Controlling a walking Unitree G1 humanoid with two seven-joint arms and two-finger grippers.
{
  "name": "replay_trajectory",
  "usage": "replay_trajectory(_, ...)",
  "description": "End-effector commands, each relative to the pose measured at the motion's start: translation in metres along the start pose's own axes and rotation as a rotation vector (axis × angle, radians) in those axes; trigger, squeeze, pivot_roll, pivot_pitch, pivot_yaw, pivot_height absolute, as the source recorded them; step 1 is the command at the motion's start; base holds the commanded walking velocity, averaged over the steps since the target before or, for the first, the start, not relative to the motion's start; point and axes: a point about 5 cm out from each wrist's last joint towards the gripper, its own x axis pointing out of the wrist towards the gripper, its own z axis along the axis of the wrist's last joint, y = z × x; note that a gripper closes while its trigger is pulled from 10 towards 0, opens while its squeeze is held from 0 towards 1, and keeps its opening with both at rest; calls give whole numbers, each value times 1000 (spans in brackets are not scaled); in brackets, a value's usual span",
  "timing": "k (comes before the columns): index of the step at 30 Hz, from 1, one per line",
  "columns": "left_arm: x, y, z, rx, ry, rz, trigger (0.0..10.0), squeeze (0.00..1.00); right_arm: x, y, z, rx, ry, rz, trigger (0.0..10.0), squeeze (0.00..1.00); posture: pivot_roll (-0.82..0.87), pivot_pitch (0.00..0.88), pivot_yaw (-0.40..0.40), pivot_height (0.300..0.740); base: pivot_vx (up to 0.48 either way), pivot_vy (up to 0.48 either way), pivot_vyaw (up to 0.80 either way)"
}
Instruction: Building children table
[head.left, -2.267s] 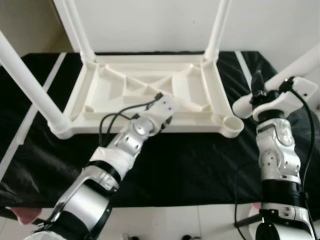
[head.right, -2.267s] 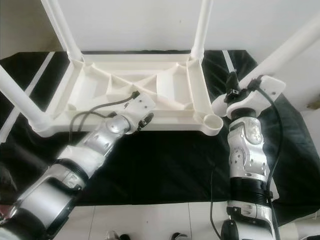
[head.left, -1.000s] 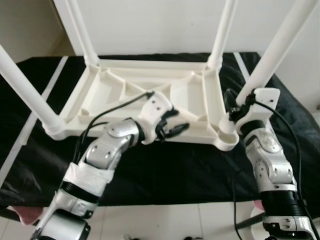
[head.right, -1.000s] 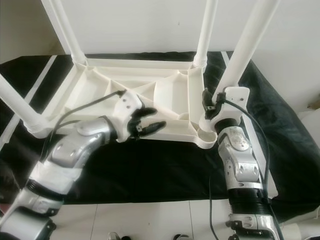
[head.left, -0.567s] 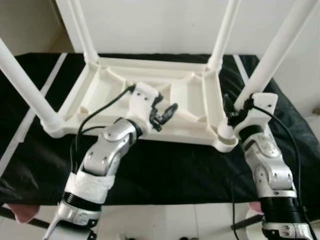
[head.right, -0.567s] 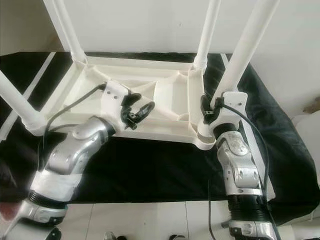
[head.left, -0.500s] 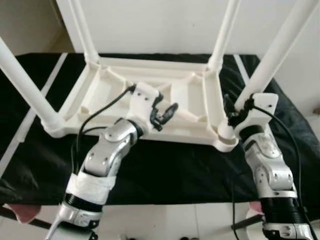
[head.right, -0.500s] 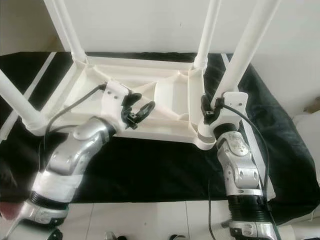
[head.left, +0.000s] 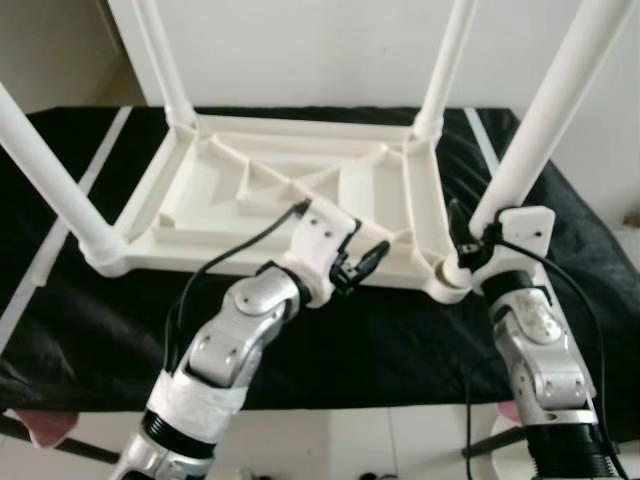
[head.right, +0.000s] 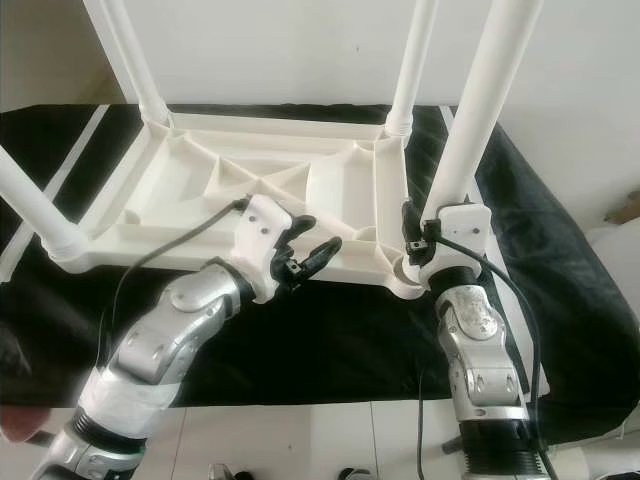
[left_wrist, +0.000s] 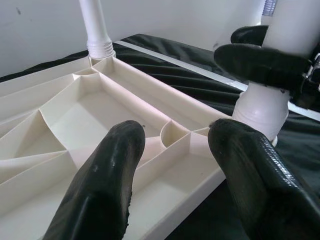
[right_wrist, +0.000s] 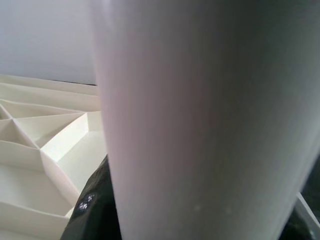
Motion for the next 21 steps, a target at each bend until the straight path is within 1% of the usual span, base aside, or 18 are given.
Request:
replay_trajectory(1,0,1,2,-7,7,25,10000,0,-8,5,-13,4,43,22,10000,0,-133,162,16,740,0,0,0)
replay_trajectory(3,0,1,2,-7,7,25,10000,0,-8,5,-13,4,43,22,10000,0,-133,162,16,740,0,0,0)
replay_trajectory(4,1,1,3,-16,4,25,10000,0,-9,7,-18,17,43,35,10000,0,-130,160,26,740,0,0,0)
replay_trajectory(5,1,1,3,-16,4,25,10000,0,-9,7,-18,17,43,35,10000,0,-130,160,26,740,0,0,0)
replay_trajectory(9,2,-1,4,-28,2,18,10000,0,-4,9,-24,28,49,43,10000,0,-131,158,34,740,0,0,0)
replay_trajectory(15,2,-1,4,-28,6,10,10000,0,-1,8,-29,34,56,41,10000,0,-128,161,32,740,0,0,0)
replay_trajectory(21,0,-3,1,-23,21,-1,10000,0,-6,12,-39,69,81,72,10000,0,-118,146,34,740,0,0,0)
